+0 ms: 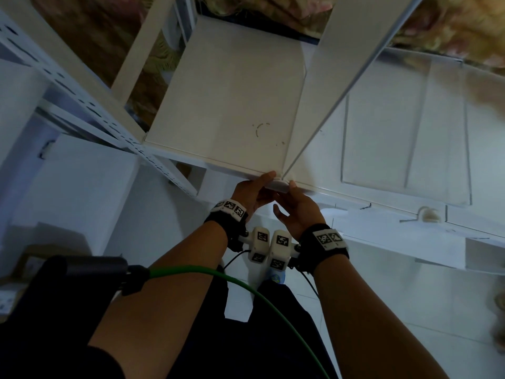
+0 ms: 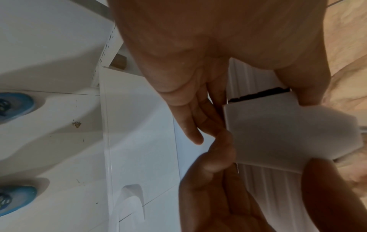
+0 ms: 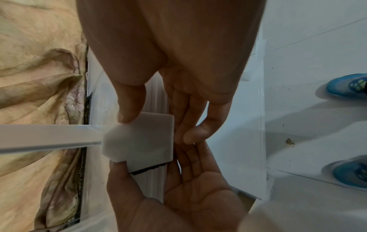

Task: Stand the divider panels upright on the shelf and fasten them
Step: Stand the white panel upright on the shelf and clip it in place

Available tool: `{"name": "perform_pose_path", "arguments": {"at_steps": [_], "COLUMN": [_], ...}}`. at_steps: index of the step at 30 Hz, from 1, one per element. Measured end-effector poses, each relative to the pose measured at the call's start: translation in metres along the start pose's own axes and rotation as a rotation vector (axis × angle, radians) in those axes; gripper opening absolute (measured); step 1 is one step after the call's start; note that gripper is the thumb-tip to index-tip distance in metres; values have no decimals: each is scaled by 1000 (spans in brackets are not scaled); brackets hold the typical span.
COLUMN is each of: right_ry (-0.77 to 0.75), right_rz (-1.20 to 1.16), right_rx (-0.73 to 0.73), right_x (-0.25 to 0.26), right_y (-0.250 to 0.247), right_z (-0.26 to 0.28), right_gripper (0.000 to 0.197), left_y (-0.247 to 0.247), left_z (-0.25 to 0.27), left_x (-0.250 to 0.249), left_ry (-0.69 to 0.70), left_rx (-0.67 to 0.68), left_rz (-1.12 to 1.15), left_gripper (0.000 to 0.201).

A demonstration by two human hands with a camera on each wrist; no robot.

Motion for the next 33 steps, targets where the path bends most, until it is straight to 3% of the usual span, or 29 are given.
{"name": "perform_pose_path", "arguments": {"at_steps": [10,22,25,28,31,33], "right_ry": [-20,-13,-14,-18,-6,-61], "right_rz": [-28,21,77,181,337,386], "right_rx": [-40,-22,-32,-113,-214,-289], "right_x": [-4,-10,-6,0,5,15], "right_y": [7,17,17,13,7,5], "right_z": [2,4,8,12,16,18], "right_gripper": [26,31,38,44,56,51], "left_y": [-5,-14,-16,-20,-22,-22], "left_z": [-2,4,10,19,29,36], "left_x": [-5,-12,-20,-36,-59,-73], "left_ry": [-13,-33,-34,-56,-11,35], "left_rx": [23,29,0,-36,-44,-79], "left_rz": [-26,-43,-167,-430,-579,-597], "left_gripper": [36,42,47,55,47,44]}}
Point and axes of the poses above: each hand's wrist, its own z-axis away from the middle knuckle, its own y-axis out of the palm, x = y × z, the point moved 6 cm from there along -z, towards the middle knuckle, and after that the axes turned 4 degrees about -z, right-handed, at the moved point
